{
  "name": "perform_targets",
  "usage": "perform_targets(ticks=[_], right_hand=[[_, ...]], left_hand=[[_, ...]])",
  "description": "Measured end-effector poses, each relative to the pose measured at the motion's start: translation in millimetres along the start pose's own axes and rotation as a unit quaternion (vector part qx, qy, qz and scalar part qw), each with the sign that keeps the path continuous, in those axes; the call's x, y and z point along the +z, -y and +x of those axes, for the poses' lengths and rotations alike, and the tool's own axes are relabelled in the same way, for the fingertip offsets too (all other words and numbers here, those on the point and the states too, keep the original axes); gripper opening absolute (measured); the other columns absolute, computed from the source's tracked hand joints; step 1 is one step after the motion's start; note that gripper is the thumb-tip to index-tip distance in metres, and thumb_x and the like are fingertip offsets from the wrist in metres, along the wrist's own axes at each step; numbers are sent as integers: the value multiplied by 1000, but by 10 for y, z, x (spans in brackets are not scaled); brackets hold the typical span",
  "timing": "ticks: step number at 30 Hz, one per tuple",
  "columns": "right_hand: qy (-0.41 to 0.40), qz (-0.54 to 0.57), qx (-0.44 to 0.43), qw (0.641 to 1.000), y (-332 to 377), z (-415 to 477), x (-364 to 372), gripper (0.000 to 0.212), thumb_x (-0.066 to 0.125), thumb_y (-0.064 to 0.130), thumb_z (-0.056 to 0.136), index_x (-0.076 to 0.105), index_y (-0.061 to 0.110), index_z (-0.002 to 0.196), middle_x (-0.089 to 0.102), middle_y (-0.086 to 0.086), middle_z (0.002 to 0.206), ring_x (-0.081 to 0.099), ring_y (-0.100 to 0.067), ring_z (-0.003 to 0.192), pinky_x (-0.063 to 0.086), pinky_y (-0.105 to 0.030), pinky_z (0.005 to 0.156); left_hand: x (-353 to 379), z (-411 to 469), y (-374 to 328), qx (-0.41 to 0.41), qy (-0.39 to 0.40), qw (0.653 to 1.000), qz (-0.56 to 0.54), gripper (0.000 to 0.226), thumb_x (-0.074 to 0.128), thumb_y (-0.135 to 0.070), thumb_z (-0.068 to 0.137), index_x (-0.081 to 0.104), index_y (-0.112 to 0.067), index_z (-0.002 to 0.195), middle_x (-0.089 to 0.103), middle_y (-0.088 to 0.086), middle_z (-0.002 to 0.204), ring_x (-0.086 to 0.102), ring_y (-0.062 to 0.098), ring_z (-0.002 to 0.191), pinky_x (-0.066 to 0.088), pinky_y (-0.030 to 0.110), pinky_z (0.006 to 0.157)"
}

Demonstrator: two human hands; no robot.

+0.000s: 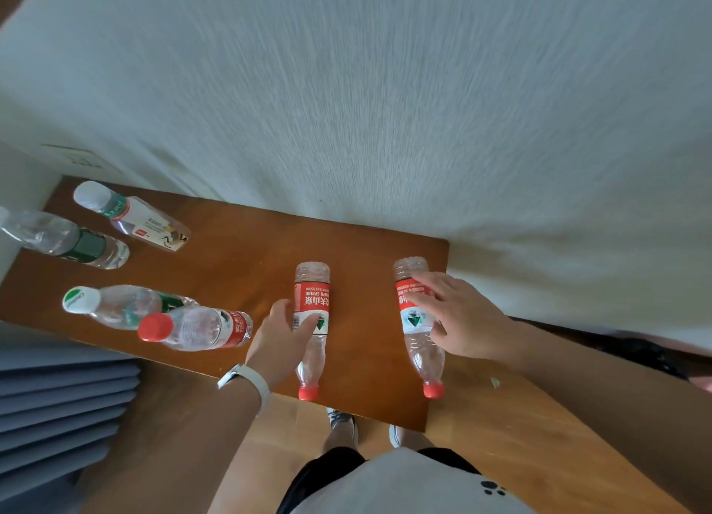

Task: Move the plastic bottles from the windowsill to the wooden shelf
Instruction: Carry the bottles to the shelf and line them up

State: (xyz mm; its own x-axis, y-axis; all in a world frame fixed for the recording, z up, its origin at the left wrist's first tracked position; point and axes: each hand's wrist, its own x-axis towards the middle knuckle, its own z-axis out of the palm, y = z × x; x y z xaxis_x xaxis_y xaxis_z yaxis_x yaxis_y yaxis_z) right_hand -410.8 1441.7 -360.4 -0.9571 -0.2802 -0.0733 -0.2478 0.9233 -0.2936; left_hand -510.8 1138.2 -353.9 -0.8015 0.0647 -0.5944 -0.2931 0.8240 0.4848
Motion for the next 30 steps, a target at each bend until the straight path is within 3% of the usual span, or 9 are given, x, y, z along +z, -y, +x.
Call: perform_targets(ticks=[4,6,8,11,15,19,23,26,30], right_hand=[[72,-44,-74,994,-82,85,-17,69,75,7,64,58,24,129,42,-7,150,35,-28,136,45,-44,102],[88,-64,-107,988,-104,131,-38,71,74,6,63,57,23,129,43,-7,149,31,-28,137,44,-44,102],[90,-94,-133,982,-129,174,-44,67,71,7,66,56,22,130,45,-7,147,29,-30,140,38,-46,107],[85,-134,-151,976,-167,220,-15,54,65,12,77,56,20,130,47,-9,145,30,-34,140,25,-51,115],[96,-146,-142,974,-157,257,27,51,68,23,77,58,19,126,53,-9,136,36,-35,135,20,-56,115],[114,-111,-98,982,-173,211,58,57,72,34,72,56,21,125,58,-3,123,46,-28,125,27,-56,111],[87,-59,-16,994,-194,95,52,57,69,48,73,56,24,122,60,3,115,54,-20,110,38,-45,104],[74,-2,56,996,-186,5,42,61,69,53,73,56,23,125,61,2,115,56,-19,102,44,-35,90],[33,88,167,981,-159,-123,38,68,72,57,70,53,21,126,59,4,113,54,-16,97,42,-29,80]], left_hand=[[-115,-28,41,148,-65,974,159,50,58,-43,96,44,-25,141,55,1,138,59,21,116,54,43,95],[-170,3,22,249,-77,932,253,46,63,-25,95,52,-19,139,55,6,141,56,28,124,51,43,98],[-223,69,-4,327,-54,877,349,54,76,-4,79,61,-17,130,59,12,137,59,35,120,54,47,92],[-309,127,-75,366,-10,820,441,74,85,7,55,67,-18,123,63,15,132,61,38,117,58,46,85],[-321,103,-105,363,19,776,515,86,94,-7,51,64,-25,130,57,14,142,55,37,126,54,48,91],[-274,103,-50,364,34,747,556,92,96,-13,46,63,-28,131,53,16,145,53,39,129,51,52,93],[-240,127,-41,398,48,723,563,84,98,-17,44,68,-31,122,59,10,140,56,36,127,50,50,97],[-242,177,-28,420,48,721,549,79,97,-18,50,66,-32,121,63,7,134,58,33,125,49,50,99],[-249,196,-48,440,23,745,502,75,97,-23,53,64,-28,120,66,8,126,61,33,119,51,52,99]])
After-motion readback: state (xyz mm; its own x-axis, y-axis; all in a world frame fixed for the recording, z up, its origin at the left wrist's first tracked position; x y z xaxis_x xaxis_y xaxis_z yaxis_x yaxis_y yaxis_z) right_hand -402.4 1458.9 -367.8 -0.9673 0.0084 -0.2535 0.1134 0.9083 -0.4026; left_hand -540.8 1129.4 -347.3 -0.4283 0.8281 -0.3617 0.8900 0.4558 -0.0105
